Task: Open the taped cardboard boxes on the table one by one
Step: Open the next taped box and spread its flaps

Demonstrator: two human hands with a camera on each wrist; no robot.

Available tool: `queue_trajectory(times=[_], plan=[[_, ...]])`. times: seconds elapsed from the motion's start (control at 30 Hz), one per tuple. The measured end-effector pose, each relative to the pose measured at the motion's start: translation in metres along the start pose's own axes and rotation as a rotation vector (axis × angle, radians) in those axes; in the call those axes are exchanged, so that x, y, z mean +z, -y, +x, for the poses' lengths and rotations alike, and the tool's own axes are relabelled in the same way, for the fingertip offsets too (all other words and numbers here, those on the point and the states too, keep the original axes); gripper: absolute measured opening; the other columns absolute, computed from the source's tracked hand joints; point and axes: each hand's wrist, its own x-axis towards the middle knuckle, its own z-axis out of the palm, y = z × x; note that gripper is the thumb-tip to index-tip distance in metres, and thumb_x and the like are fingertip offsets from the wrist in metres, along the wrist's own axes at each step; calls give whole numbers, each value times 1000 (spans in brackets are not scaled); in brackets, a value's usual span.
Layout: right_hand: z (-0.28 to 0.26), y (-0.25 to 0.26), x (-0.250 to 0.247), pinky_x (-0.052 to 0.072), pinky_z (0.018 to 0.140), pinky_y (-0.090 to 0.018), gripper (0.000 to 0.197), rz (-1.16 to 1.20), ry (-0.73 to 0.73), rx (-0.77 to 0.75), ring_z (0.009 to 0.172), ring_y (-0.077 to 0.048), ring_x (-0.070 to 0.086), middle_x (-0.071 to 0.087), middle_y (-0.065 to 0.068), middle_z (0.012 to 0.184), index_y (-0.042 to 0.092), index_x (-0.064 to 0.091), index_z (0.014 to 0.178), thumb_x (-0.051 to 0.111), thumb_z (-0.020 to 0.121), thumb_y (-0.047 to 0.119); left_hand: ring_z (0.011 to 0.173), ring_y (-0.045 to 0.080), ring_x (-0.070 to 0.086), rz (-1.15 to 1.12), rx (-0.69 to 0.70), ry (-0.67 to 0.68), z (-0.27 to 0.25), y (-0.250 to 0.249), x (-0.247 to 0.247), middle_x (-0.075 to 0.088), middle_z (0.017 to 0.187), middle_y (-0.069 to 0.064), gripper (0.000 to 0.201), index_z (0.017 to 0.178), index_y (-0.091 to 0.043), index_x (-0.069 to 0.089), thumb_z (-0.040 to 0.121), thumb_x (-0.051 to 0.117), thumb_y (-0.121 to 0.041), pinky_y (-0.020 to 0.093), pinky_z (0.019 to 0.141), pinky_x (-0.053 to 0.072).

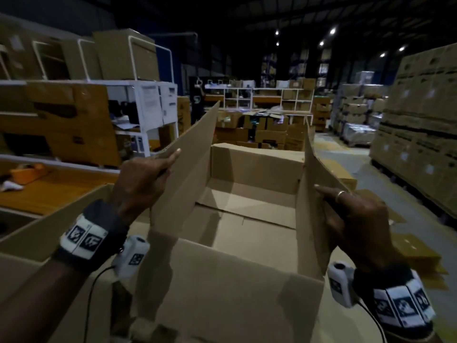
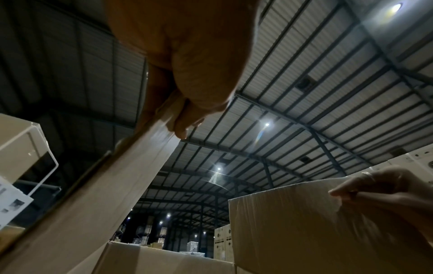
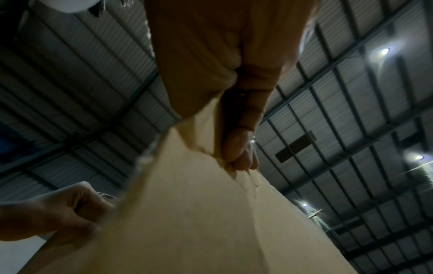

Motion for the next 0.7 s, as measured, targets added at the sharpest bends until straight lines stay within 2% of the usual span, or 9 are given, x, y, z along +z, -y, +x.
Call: queue_trajectory(times=[0.1,0.17,0.27,0.33,0.43,0.57,0.7], plan=[[23,38,24,48,64,-28,26,7,-45,-4,63,-28,71,77,-15,85,5,77,110,66,87,12,54,37,66,31,16,-1,1,33,-19,72,74,23,54,133,-8,65,82,77,1,37,50,51],[35,64,38,55,64,-35,26,48,-82,-25,65,-30,72,77,-16,87,2,77,109,71,83,6,58,38,67,60,14,1,-4,61,-33,73,77,24,56,136,-9,63,82,77,3,40,50,54],[49,99,52,53,65,-32,28,89,-153,-71,61,-28,69,76,-15,80,2,77,107,62,87,16,65,40,69,87,3,-20,-17,101,-58,74,86,26,53,136,-10,63,85,74,1,42,54,56],[57,123,62,56,61,-34,30,129,-172,-69,57,-26,67,76,-14,77,2,77,108,58,90,19,66,39,69,100,-6,-37,-27,124,-74,73,86,25,52,137,-11,62,87,72,0,44,56,57],[71,155,78,58,60,-37,25,181,-222,-61,59,-26,68,76,-14,79,2,77,108,61,94,16,66,35,67,96,-6,-54,-42,158,-92,72,85,23,51,141,-10,58,92,69,-3,43,58,57],[93,183,104,58,56,-45,19,276,-227,-42,59,-26,69,77,-12,84,4,76,111,68,94,6,65,36,67,112,-19,-104,-58,205,-108,72,88,24,48,142,-9,57,95,67,-4,42,59,55],[119,204,133,57,54,-43,22,356,-233,-77,62,-24,70,77,-10,87,4,75,114,64,96,10,61,39,67,162,4,-138,-64,253,-113,73,92,27,49,138,-7,61,91,72,-2,42,57,56]])
